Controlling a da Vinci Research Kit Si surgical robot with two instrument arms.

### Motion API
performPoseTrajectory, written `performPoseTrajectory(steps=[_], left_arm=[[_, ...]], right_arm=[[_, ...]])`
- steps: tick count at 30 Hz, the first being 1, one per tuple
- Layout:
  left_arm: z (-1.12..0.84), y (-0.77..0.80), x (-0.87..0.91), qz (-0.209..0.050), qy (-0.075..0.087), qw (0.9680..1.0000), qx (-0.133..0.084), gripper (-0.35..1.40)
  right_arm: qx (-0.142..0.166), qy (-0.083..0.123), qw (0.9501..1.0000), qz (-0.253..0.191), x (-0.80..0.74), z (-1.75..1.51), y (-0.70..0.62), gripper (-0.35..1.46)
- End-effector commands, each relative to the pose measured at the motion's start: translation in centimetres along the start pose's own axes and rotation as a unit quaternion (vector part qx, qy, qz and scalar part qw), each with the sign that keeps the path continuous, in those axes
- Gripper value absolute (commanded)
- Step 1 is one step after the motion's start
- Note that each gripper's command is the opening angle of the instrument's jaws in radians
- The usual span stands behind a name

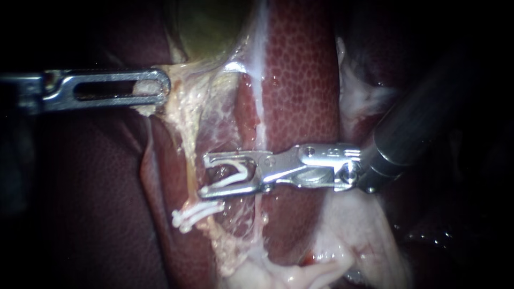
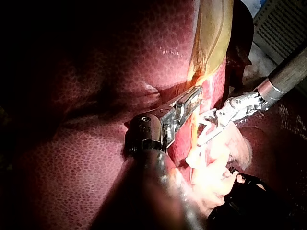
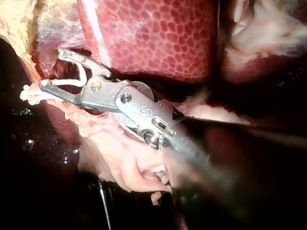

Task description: Clipping third clip left tube

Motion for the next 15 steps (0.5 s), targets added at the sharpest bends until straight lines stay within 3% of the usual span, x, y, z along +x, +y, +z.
performPoseTrajectory(steps=[1,15], left_arm=[[0.00,0.00,0.00,0.000,0.000,1.0000,0.000,-0.16],[-0.01,0.00,0.00,0.000,0.000,1.0000,0.000,-0.16]], right_arm=[[0.000,0.000,1.0000,0.000,0.00,0.00,0.00,0.39],[0.001,0.000,1.0000,0.000,0.01,-0.02,-0.01,0.39]])
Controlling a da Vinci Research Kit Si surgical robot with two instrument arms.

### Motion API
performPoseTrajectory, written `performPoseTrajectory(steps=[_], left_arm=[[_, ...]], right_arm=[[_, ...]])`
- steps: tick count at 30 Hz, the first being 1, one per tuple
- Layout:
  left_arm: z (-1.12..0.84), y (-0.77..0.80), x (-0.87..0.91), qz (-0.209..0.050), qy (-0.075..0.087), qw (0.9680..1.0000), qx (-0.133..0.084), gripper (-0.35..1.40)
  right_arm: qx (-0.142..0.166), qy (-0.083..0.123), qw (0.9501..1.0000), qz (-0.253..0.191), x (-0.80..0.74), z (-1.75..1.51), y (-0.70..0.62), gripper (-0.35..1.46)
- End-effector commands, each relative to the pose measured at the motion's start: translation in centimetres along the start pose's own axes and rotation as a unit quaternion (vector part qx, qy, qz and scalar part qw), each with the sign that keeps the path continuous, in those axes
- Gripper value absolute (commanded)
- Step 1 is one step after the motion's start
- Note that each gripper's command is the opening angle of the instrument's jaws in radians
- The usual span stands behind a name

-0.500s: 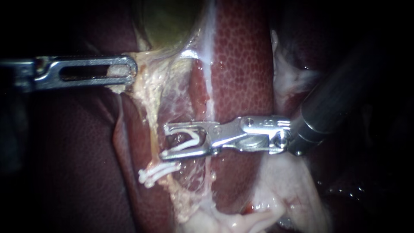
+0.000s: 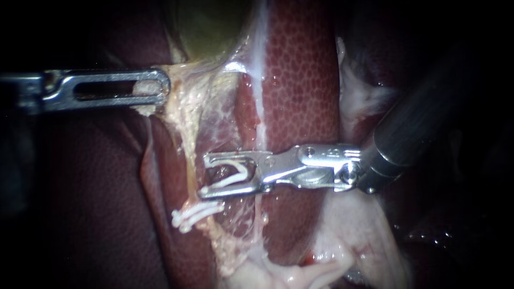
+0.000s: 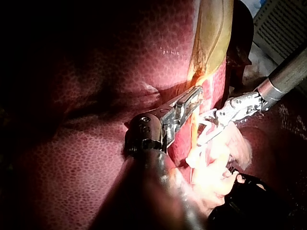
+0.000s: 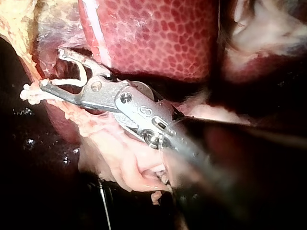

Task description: Clipping third clip left tube

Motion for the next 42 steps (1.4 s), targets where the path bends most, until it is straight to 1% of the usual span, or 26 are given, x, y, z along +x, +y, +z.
performPoseTrajectory(steps=[1,8,14,19,25,29,33,42], left_arm=[[0.00,0.00,0.00,0.000,0.000,1.0000,0.000,-0.16],[-0.01,0.00,0.00,0.000,0.000,1.0000,0.000,-0.16],[-0.02,0.00,-0.01,0.000,0.000,1.0000,0.001,-0.16],[-0.02,0.01,-0.01,0.000,0.000,1.0000,0.001,-0.16],[-0.02,0.01,-0.01,0.000,0.000,1.0000,0.001,-0.16],[-0.02,0.01,-0.01,0.000,0.000,1.0000,0.001,-0.16],[-0.02,0.01,-0.01,0.000,0.000,1.0000,0.001,-0.16],[-0.01,0.00,-0.01,0.000,0.000,1.0000,0.000,-0.16]], right_arm=[[0.000,0.000,1.0000,0.000,0.01,-0.01,0.00,0.39],[0.002,0.001,1.0000,0.002,0.05,-0.11,-0.03,0.39],[0.006,0.001,1.0000,0.005,0.13,-0.29,-0.06,0.39],[0.011,0.002,0.9999,0.007,0.22,-0.46,-0.15,0.39],[0.015,0.003,0.9998,0.010,0.36,-0.58,-0.25,0.38],[0.015,0.002,0.9998,0.010,0.40,-0.56,-0.28,0.38],[0.014,0.002,0.9998,0.010,0.42,-0.50,-0.28,0.39],[0.007,0.004,0.9999,0.011,0.49,-0.28,-0.29,0.43]])
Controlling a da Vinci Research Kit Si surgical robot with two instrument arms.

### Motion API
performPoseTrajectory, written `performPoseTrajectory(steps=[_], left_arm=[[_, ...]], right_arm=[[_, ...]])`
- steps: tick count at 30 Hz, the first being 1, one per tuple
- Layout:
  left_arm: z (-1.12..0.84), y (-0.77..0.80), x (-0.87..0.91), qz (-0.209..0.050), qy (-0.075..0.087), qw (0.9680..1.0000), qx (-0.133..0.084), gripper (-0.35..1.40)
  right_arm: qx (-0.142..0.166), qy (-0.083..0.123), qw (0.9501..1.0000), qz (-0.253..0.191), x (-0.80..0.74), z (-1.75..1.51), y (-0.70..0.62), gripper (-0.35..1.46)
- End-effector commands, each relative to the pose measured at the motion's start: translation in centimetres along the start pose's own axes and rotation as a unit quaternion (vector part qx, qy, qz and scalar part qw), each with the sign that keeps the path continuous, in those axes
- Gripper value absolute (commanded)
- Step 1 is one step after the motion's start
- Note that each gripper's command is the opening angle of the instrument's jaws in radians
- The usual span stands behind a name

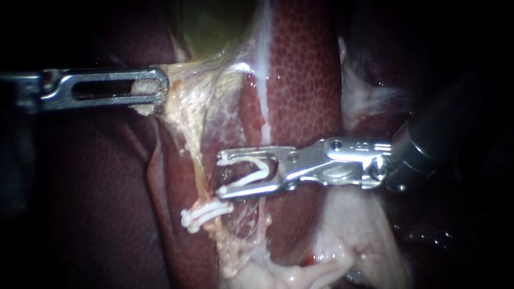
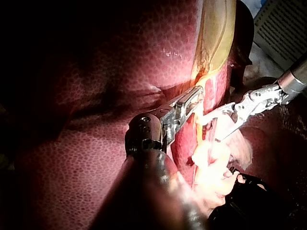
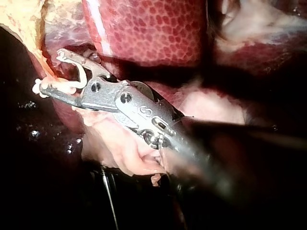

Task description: Clipping third clip left tube

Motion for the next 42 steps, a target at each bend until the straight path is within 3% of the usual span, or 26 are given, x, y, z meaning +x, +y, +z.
performPoseTrajectory(steps=[1,14,26,42], left_arm=[[0.00,0.00,0.01,0.000,0.000,1.0000,0.000,-0.16],[0.00,0.00,0.01,0.000,0.000,1.0000,-0.001,-0.16],[0.01,-0.01,0.01,0.000,0.000,1.0000,-0.001,-0.16],[0.02,-0.01,0.02,0.000,-0.001,1.0000,-0.001,-0.16]], right_arm=[[-0.002,0.000,1.0000,0.000,-0.01,0.03,0.01,0.44],[0.007,-0.001,1.0000,-0.004,-0.06,0.35,0.02,0.44],[0.033,0.022,0.9992,0.004,0.00,0.52,-0.05,0.44],[0.057,0.038,0.9975,0.020,0.08,0.74,-0.01,0.44]])
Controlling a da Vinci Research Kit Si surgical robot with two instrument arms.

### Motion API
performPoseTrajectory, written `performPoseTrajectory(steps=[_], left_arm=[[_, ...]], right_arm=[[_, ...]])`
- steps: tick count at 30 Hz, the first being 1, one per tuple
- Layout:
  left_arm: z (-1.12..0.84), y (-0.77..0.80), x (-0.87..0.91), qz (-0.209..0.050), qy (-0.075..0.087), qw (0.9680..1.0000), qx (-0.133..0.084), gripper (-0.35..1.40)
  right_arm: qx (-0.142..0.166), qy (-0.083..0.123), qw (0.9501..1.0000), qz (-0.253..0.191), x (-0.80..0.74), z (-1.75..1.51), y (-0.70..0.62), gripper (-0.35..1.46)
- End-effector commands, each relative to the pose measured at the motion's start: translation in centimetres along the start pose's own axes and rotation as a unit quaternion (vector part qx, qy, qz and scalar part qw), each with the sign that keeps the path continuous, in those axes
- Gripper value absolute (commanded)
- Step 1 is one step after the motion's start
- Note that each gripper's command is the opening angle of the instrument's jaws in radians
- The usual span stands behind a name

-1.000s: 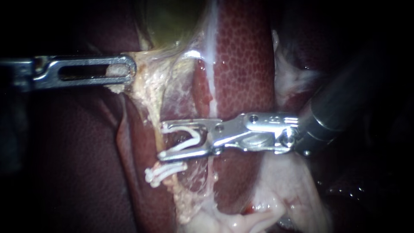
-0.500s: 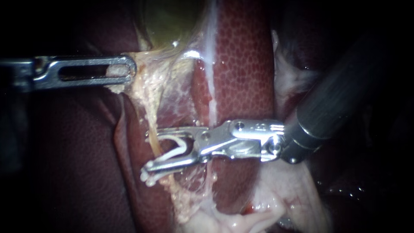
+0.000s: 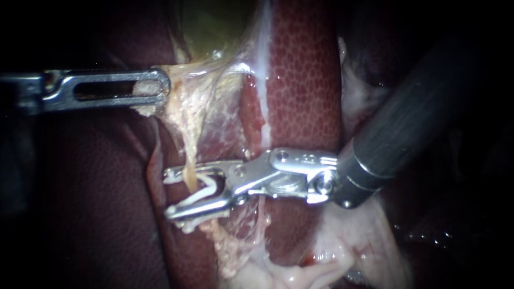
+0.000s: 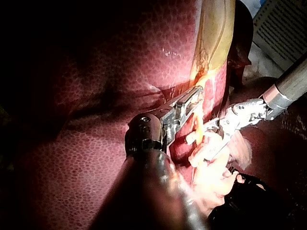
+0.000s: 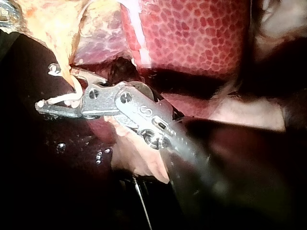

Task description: Clipping third clip left tube

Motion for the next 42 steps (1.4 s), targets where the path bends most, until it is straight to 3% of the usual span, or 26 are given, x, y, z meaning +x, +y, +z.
performPoseTrajectory(steps=[1,10,13,16,17,42], left_arm=[[0.00,0.00,0.00,0.000,0.000,1.0000,0.000,-0.16],[0.01,0.00,0.01,0.000,0.000,1.0000,0.000,-0.16],[0.01,0.00,0.01,0.000,0.000,1.0000,0.000,-0.16],[0.01,0.00,0.01,0.000,0.000,1.0000,0.000,-0.16],[0.01,0.00,0.01,0.000,0.000,1.0000,0.000,-0.16],[0.01,0.00,0.01,0.000,0.000,1.0000,0.000,-0.16]], right_arm=[[-0.001,0.000,1.0000,0.000,0.00,0.01,0.01,0.44],[0.000,0.000,1.0000,0.003,0.01,0.03,0.03,0.44],[0.001,0.000,1.0000,0.002,0.01,0.02,0.02,0.36],[0.014,-0.001,0.9999,0.010,-0.01,-0.03,0.01,-0.05],[0.019,-0.003,0.9997,0.015,-0.02,-0.05,0.01,-0.34],[0.023,-0.007,0.9994,0.024,-0.06,-0.08,0.07,-0.35]])
